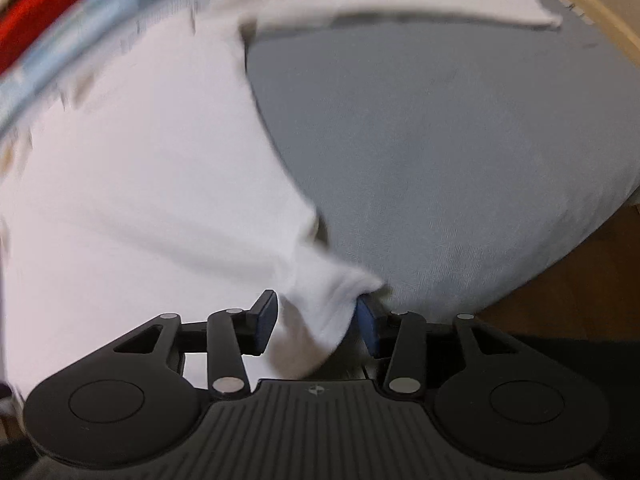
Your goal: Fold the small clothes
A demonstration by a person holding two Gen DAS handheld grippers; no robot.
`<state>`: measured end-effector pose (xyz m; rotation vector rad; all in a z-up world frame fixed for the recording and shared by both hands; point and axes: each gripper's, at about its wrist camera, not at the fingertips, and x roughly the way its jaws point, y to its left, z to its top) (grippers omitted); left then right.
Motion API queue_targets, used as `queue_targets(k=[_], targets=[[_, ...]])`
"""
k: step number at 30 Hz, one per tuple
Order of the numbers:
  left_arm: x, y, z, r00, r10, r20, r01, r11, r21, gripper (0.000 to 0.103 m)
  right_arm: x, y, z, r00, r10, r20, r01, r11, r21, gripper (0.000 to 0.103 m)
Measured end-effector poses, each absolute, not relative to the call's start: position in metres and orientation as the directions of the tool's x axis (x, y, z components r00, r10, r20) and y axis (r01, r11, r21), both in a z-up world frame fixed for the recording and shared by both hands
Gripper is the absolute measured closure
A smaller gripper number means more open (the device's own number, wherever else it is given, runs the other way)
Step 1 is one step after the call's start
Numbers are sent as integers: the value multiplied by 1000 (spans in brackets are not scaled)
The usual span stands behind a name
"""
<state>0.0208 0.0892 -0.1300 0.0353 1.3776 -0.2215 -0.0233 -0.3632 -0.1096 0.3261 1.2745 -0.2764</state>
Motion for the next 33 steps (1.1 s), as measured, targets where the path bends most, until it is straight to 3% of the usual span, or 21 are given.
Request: queue_targets(k=[3,8,12,15,17,18,20,25,27,30,33], targets=[[22,89,-129,175,-115,-978,181,980,-83,86,-25,-363,-113,241,-19,-970,406,910,83,57],[24,95,-110,286,-174,-942,167,977,-130,57,-30,-364,-99,296,-36,-955,373,924,81,55],[25,80,-134,183,-65,-981,187,982,-30,54,-17,-348,-106,246,-95,-965,346,938,-4,54],[26,82,-103,308,-115,-945,178,982,-62,50,-20,-336,-83,342,-131,-931,333,943,-11,54],[25,87,-76,433,-173,-885,167,980,-110,27,-19,-330,-57,473,-121,-873,324,945,44,54],[25,88,-67,478,-183,-859,159,980,-121,23,-22,-330,-42,538,-111,-835,311,948,74,54],[25,88,-52,546,-177,-819,133,983,-124,21,-19,-327,-11,647,-96,-757,284,951,121,52],[27,84,-23,647,-167,-744,91,986,-141,21,-23,-333,72,841,-94,-533,210,964,161,33],[21,81,-11,678,-154,-719,86,988,-131,21,-10,-338,94,881,-82,-466,169,975,147,30],[17,75,-4,704,-136,-697,87,991,-105,21,7,-347,107,900,-91,-426,147,984,101,27],[24,73,-4,719,-119,-685,83,993,-85,21,21,-358,96,885,-114,-452,166,983,77,27]])
